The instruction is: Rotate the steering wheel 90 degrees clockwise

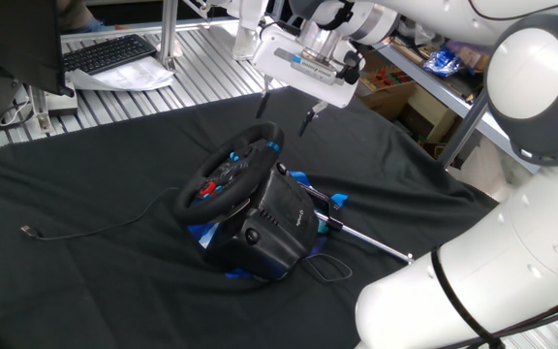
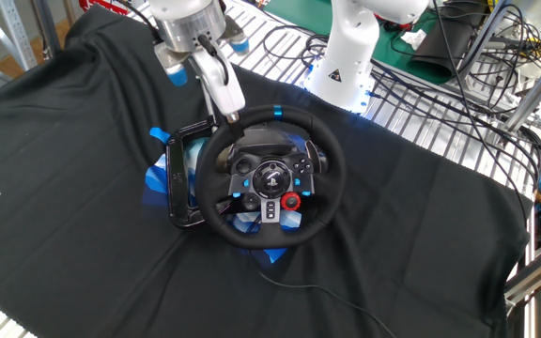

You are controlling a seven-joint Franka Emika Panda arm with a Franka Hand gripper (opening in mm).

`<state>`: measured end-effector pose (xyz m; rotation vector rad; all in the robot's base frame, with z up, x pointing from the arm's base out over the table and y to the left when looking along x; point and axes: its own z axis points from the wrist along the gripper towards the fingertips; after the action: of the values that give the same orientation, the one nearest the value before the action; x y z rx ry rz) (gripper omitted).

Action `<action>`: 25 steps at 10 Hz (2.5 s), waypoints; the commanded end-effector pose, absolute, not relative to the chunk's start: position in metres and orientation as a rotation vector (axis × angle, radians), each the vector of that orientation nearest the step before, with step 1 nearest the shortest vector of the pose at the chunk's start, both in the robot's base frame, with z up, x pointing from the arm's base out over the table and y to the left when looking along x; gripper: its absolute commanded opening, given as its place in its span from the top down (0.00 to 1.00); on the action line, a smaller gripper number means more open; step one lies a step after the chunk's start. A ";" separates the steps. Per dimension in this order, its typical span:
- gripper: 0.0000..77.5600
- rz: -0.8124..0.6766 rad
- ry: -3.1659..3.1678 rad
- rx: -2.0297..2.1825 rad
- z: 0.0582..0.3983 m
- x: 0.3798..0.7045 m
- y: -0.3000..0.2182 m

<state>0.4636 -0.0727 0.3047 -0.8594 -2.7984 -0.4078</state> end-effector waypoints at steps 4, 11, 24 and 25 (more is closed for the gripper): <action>0.00 -0.453 -2.794 -0.840 0.293 0.466 -0.072; 0.00 -0.477 -2.793 -0.821 0.286 0.466 -0.071; 0.99 -0.484 -2.792 -0.820 0.279 0.467 -0.071; 0.99 -0.484 -2.792 -0.820 0.279 0.467 -0.071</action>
<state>0.4661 -0.0712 0.2785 -0.8186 -2.7898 -0.4802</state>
